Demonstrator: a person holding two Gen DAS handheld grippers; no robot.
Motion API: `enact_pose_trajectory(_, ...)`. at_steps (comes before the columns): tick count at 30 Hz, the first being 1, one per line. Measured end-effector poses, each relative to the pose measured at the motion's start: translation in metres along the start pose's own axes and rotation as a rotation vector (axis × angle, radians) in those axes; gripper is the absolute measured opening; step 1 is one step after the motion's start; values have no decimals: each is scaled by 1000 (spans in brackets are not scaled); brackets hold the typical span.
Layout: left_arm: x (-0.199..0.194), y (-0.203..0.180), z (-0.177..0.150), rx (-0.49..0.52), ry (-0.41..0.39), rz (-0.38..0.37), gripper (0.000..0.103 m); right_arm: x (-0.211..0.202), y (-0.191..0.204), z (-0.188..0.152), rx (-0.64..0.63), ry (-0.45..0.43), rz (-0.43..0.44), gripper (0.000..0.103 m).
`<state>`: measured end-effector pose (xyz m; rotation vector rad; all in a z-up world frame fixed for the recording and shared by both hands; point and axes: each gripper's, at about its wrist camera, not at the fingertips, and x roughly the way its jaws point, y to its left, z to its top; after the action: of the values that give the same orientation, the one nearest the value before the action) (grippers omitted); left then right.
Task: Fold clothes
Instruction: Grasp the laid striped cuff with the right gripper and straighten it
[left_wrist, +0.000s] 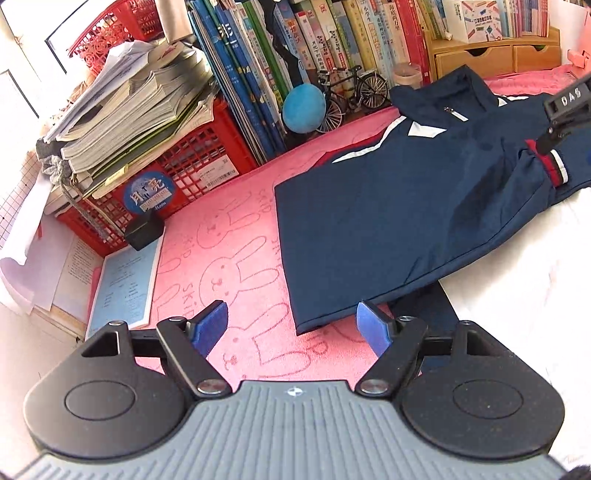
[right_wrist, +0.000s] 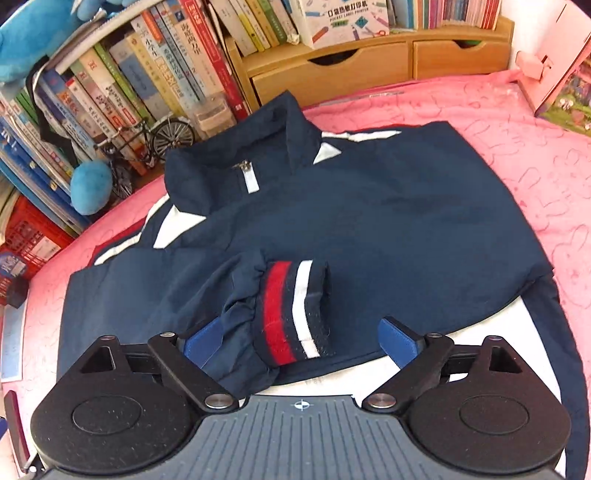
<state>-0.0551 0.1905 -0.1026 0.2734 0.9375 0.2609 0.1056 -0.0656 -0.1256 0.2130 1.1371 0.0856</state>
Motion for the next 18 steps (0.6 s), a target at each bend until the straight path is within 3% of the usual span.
enact_pose_trajectory(2, 0, 0, 1, -19, 29, -7, 78, 14, -1, -4, -6, -14, 33, 90)
enact_pose_trajectory(5, 0, 3, 3, -64, 73, 0, 78, 37, -2, -2, -16, 40, 70, 58)
enact_pose_trajectory(7, -2, 3, 3, -81, 88, 9, 78, 37, 2, 4, -51, 53, 69, 42)
enact_pose_trajectory(8, -3, 3, 3, -87, 93, 15, 79, 32, 4, 7, -71, 46, 71, 26)
enact_pose_trajectory(12, -9, 2, 5, -92, 90, 17, 79, -18, 8, 19, -285, -134, -26, 25)
enact_pose_trajectory(16, -10, -3, 12, -84, 75, 18, 80, -62, 2, 28, -516, -407, -229, 27)
enact_pose_trajectory(18, -8, -7, 15, -87, 78, 10, 80, -57, -10, 36, -583, -428, -331, 41)
